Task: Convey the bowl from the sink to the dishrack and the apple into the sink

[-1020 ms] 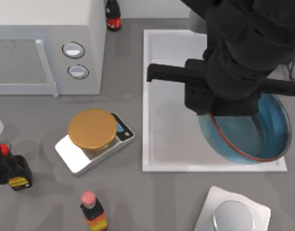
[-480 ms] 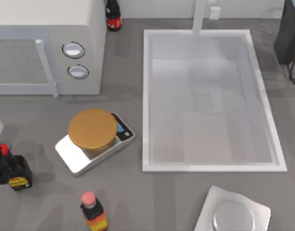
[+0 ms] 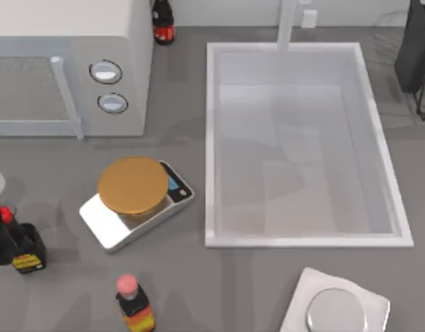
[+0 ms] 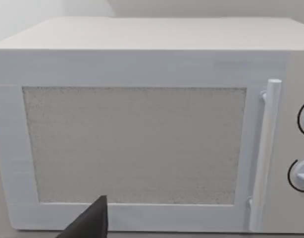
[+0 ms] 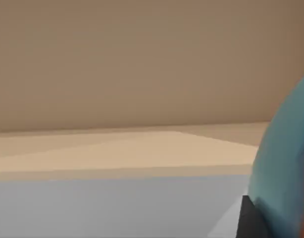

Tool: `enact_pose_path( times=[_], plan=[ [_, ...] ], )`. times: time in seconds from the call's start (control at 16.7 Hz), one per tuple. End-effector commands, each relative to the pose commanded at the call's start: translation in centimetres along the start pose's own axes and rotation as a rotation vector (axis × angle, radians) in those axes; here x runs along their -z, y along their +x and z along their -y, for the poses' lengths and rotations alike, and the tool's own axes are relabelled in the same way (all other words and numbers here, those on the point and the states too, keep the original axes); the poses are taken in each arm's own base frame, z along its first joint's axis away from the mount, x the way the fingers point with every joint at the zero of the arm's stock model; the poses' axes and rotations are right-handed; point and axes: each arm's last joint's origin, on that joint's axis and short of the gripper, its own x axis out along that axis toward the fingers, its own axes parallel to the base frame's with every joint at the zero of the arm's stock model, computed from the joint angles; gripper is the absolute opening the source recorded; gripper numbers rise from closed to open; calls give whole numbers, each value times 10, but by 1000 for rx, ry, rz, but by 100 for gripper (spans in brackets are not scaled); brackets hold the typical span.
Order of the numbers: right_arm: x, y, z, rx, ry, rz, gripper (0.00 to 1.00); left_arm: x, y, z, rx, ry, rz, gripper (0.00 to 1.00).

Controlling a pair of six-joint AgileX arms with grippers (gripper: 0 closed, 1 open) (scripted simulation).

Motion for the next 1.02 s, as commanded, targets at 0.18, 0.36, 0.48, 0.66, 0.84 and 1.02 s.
enact_pose_path(
  times=[0.18,0.36,0.48,0.66,0.84,1.02],
  plan=[
    [-1,-7,16,45,-61,44,0,0,0,0,0,0,0,100],
    [-1,-7,16,45,-61,44,0,0,0,0,0,0,0,100],
    [0,-4,17,45,-57,39,0,0,0,0,0,0,0,100],
    [24,18,25,47,-42,4,0,0,0,0,0,0,0,100],
    [60,48,34,47,-41,0,0,0,0,0,0,0,0,100],
    [92,73,39,44,-66,58,0,0,0,0,0,0,0,100]
  ],
)
